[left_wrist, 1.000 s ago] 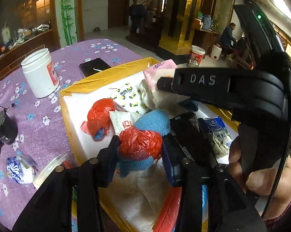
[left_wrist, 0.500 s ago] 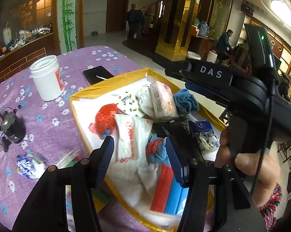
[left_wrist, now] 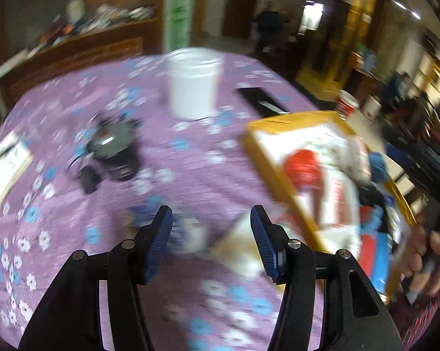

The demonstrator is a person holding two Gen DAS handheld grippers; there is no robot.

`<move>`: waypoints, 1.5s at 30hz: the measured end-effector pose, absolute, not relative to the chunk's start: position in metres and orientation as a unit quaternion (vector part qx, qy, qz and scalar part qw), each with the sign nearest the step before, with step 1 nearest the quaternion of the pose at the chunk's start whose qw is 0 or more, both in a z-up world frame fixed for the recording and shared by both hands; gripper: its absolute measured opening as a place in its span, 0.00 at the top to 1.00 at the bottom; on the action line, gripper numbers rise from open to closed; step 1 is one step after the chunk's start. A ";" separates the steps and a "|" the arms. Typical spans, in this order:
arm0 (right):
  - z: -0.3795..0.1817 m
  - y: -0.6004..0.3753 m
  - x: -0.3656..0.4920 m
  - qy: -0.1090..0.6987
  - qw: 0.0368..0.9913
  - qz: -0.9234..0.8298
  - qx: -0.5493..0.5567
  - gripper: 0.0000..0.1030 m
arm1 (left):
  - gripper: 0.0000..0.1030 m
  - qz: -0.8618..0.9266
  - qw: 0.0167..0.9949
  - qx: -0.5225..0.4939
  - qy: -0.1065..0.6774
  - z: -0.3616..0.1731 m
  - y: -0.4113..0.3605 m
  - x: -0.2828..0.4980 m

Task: Organize soft objects
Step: 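Grasp the blue Vinda tissue bag on the table with the left gripper, then grasp the striped sponge pack with the right gripper while the left holds the Vinda bag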

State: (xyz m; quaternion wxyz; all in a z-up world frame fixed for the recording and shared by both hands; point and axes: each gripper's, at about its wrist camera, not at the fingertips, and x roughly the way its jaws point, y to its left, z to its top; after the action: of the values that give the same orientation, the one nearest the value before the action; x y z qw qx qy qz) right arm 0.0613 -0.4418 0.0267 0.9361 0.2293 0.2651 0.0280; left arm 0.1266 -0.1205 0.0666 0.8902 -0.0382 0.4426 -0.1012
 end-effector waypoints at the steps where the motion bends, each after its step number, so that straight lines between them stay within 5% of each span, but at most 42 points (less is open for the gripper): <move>1: 0.026 -0.441 0.061 0.265 0.936 0.028 0.229 0.46 | 0.48 -0.094 0.888 -0.048 0.448 0.061 -0.113 0.131; 9: 0.025 -0.437 0.062 0.269 0.936 0.032 0.225 0.46 | 0.47 -0.054 0.866 -0.030 0.495 0.019 -0.098 0.164; 18: 0.023 -0.438 0.063 0.272 0.933 0.044 0.232 0.46 | 0.45 -0.111 0.844 0.031 0.524 0.024 -0.110 0.108; 23: 0.024 -0.437 0.062 0.270 0.932 0.051 0.235 0.46 | 0.30 -0.147 0.831 0.064 0.533 0.028 -0.115 0.062; 36: 0.032 -0.379 0.053 0.259 0.942 0.142 0.157 0.46 | 0.28 -0.106 0.849 0.034 0.516 0.018 -0.121 0.056; 40: 0.034 -0.369 0.050 0.257 0.943 0.158 0.143 0.46 | 0.44 -0.094 0.868 0.044 0.485 0.017 -0.120 0.052; 45: 0.032 -0.353 0.051 0.263 0.938 0.190 0.126 0.46 | 0.50 -0.074 0.886 0.015 0.458 0.020 -0.095 0.061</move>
State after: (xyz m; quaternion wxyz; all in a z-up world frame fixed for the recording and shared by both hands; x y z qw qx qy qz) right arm 0.0510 -0.3526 0.0323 0.9376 0.1257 0.2626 0.1903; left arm 0.0613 -0.0948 0.0202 0.8856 0.0150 0.4582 -0.0740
